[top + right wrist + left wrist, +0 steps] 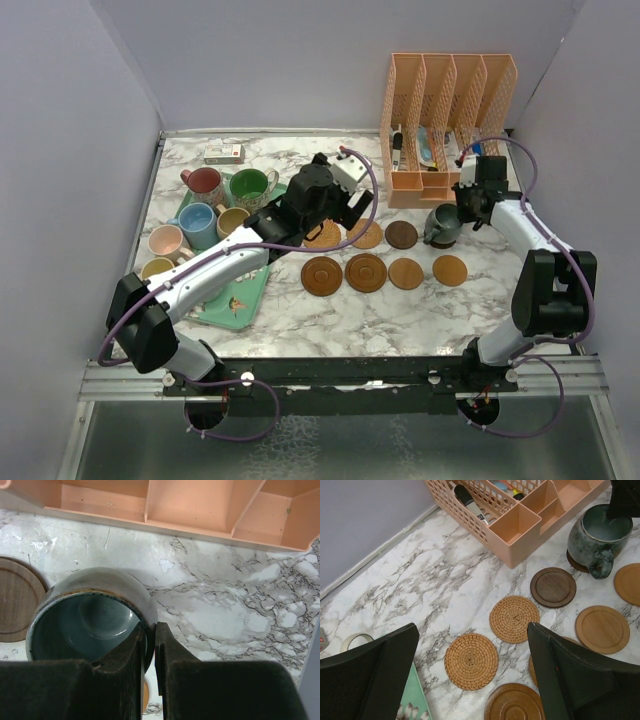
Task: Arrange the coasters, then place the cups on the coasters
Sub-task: Place the cup on the coaster.
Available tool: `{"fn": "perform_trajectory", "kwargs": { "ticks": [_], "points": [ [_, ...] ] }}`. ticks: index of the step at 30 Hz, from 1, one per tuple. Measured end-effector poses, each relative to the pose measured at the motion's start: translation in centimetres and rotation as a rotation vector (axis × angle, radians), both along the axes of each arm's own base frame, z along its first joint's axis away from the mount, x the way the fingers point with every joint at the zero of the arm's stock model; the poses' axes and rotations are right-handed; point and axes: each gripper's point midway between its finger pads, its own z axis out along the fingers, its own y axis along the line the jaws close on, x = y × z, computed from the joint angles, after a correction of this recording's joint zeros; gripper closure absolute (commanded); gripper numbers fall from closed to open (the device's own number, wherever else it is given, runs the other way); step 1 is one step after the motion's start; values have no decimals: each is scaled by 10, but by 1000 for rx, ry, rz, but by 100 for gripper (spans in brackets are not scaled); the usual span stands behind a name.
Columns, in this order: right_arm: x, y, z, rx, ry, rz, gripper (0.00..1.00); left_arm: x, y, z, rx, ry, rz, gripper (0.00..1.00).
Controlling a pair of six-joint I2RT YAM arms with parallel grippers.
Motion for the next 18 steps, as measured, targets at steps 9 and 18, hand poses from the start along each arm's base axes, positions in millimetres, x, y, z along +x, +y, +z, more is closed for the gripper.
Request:
{"fn": "perform_trajectory", "kwargs": {
  "ticks": [9,18],
  "points": [
    [-3,3,1,8,17,23,99,0,4,4,-8,-9,4,6],
    [-3,3,-2,0,25,37,99,1,6,9,-20,-19,5,6]
  ]
}}
